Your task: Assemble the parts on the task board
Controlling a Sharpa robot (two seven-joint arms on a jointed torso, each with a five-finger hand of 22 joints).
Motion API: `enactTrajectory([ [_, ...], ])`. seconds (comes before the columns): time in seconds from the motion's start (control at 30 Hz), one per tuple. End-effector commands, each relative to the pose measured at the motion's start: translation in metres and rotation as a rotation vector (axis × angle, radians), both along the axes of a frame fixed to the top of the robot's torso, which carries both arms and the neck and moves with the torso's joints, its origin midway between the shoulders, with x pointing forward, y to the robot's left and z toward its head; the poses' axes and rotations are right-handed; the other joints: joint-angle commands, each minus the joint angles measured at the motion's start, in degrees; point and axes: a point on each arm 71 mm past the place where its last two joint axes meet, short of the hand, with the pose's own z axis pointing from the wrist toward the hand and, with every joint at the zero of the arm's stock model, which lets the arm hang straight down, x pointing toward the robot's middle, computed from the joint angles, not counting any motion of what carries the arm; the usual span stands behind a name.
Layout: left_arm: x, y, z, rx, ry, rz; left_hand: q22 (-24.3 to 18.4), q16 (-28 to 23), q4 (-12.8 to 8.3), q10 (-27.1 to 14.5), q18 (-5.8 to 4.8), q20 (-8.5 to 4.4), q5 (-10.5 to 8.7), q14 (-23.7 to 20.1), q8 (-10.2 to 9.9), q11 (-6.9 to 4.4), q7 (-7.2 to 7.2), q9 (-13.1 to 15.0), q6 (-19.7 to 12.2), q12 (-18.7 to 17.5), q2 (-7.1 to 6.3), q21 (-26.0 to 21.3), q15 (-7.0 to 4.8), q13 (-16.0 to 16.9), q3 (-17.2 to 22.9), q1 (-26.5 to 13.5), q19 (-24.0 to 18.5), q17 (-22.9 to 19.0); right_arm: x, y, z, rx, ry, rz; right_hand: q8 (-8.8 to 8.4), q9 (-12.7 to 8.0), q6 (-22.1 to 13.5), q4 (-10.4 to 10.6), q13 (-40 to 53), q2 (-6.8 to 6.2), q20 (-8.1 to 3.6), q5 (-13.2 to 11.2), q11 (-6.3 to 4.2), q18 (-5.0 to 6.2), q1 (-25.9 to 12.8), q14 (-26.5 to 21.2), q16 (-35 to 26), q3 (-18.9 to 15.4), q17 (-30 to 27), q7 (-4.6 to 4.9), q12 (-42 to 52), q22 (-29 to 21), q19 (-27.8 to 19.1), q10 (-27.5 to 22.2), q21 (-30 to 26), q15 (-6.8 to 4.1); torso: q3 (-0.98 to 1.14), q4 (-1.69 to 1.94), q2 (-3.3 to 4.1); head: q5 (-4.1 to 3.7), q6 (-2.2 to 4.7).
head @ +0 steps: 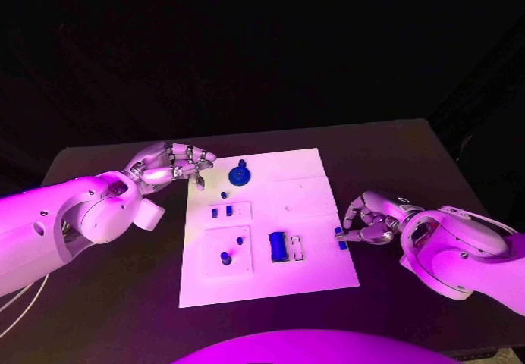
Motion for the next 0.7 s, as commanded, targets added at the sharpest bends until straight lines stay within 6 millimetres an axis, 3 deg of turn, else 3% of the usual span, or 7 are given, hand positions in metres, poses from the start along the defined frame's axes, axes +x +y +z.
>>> enactTrajectory([
  [0.03,-0.001,-0.002,0.001,-0.019,-0.002,-0.017,-0.1,-0.3,0.3,-0.4,0.83,0.17,0.31,-0.3,0.2,0.17,1.2,-0.1,-0.4,-0.2,0.47,0.1,0.14,-0.1,0.0,0.1,0.4,0.1,-0.002,0.002,-0.006,-0.081,0.035,0.023,0.47,0.1,0.7,0.1,14.6,0.03,-0.42,-0.1,-0.55,-0.39,-0.9,5.8,-0.1,0.1,13.7,-0.17,-0.2,15.1,6.0,5.3,0.3,-0.58,-0.03,-0.01,-0.01,0.07,-0.05],
  [0.43,-0.001,-0.001,0.001,-0.018,-0.002,-0.017,-0.1,-0.3,0.3,-0.4,0.83,0.17,0.31,-0.3,0.2,0.17,1.2,-0.1,-0.4,-0.2,0.47,0.1,0.14,-0.1,0.0,0.1,0.4,0.1,-0.001,0.01,-0.016,-0.088,0.048,0.031,0.69,0.2,1.2,0.0,14.6,0.46,-0.65,0.1,-0.83,-0.39,-0.7,5.8,0.0,0.6,13.8,-0.47,-0.1,15.1,6.0,5.3,0.3,-0.83,0.08,-0.07,0.0,0.16,-0.24],
  [0.7,-0.001,-0.001,0.001,-0.017,-0.001,-0.016,-0.1,-0.2,0.6,-0.5,0.83,0.2,0.32,-0.3,0.3,0.17,1.17,-0.1,-0.5,-0.2,0.52,0.1,0.15,-0.1,-0.1,-0.1,0.4,0.1,0.001,0.015,-0.017,-0.089,0.026,0.03,0.1,-0.2,1.1,-0.3,14.7,2.87,-1.13,-0.2,-1.21,-0.39,5.6,5.9,0.0,6.3,14.0,-0.84,0.1,15.1,6.0,5.4,0.3,-1.25,0.07,-0.04,0.0,0.05,-0.37],
])
